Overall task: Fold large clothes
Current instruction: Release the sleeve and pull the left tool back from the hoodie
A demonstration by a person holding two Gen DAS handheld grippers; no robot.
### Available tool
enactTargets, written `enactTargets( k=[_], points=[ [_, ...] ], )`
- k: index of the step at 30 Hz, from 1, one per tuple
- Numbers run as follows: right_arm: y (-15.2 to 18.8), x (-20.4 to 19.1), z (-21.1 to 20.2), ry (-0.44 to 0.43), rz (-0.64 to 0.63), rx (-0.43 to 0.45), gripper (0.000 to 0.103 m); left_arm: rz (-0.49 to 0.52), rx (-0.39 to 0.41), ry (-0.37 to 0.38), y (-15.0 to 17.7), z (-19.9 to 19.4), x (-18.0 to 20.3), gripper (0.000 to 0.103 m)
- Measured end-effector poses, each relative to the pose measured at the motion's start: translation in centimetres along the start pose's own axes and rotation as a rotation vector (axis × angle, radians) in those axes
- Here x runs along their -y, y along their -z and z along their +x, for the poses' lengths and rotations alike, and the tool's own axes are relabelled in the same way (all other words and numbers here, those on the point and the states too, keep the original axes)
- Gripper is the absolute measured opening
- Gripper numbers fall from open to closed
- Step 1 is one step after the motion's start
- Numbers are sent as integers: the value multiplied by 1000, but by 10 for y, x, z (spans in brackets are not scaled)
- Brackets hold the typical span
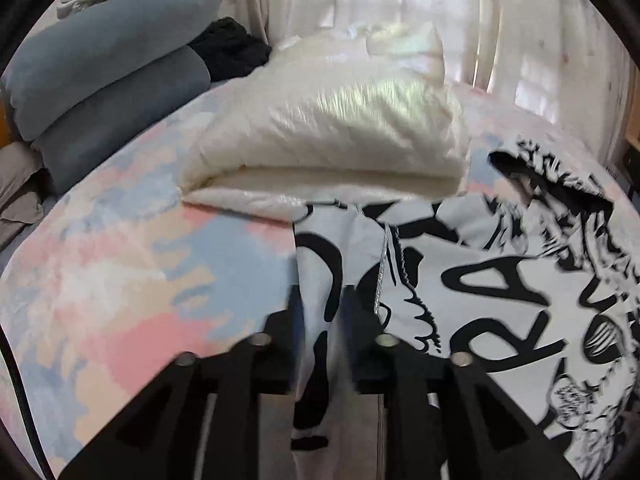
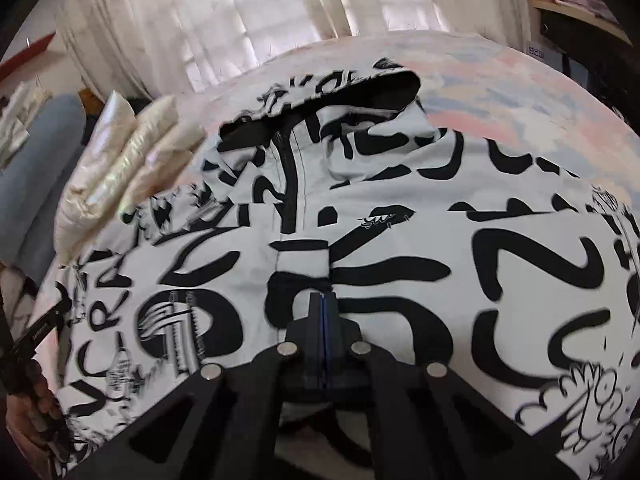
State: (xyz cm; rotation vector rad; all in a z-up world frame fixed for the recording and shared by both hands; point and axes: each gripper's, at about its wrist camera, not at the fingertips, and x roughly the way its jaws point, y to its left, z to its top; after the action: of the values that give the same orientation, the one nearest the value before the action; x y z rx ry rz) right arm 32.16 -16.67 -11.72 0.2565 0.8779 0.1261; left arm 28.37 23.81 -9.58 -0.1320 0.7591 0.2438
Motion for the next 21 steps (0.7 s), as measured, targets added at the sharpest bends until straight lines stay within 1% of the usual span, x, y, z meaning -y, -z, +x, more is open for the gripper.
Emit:
enactTargets(
  k=[1,2,3,5,7,8,9,10,11,12,13,15,17,18,20,21],
  points=[
    [1,0,-6,-16,5,3,1,10,6,-2,-2,-7,0,43],
    [1,-2,-11,-28,5,6,1,20,12,-12,-1,-14,0,59],
    [2,-5,-17,-36,0,7,1,36,26,-27,-2,-24,3,64],
    [5,-15,-27,-57,-18,3,2,75,45,-20,-1,-46,11,64],
    [6,-30,-36,-89,-41,-6,9,96,44,16,2,-63,19,64],
    [6,-37,-39,-108,-50,-10,21,100,39,31,4,-70,23,64],
    [7,-47,-41,-134,-62,-14,37,98,29,61,7,-76,28,64],
    [7,-57,-43,-156,-74,-14,43,89,8,104,12,-80,34,64],
    [8,-67,-47,-182,-89,-10,46,84,-7,126,16,-82,38,64],
    [10,-77,-48,-205,-106,-8,46,77,-37,155,22,-82,45,64],
    [12,-88,-48,-228,-123,-15,46,76,-54,165,27,-80,50,64],
    [17,-106,-41,-267,-150,-42,46,75,-92,170,41,-72,62,64],
    [23,-116,-28,-270,-165,-72,46,75,-125,157,52,-61,68,64],
    [26,-118,-19,-251,-178,-87,46,69,-154,130,60,-50,69,64],
    [31,-114,-3,-174,-195,-109,46,64,-185,86,70,-31,62,64],
    [32,-105,7,-130,-193,-123,42,58,-198,90,75,-23,58,64]
  ],
)
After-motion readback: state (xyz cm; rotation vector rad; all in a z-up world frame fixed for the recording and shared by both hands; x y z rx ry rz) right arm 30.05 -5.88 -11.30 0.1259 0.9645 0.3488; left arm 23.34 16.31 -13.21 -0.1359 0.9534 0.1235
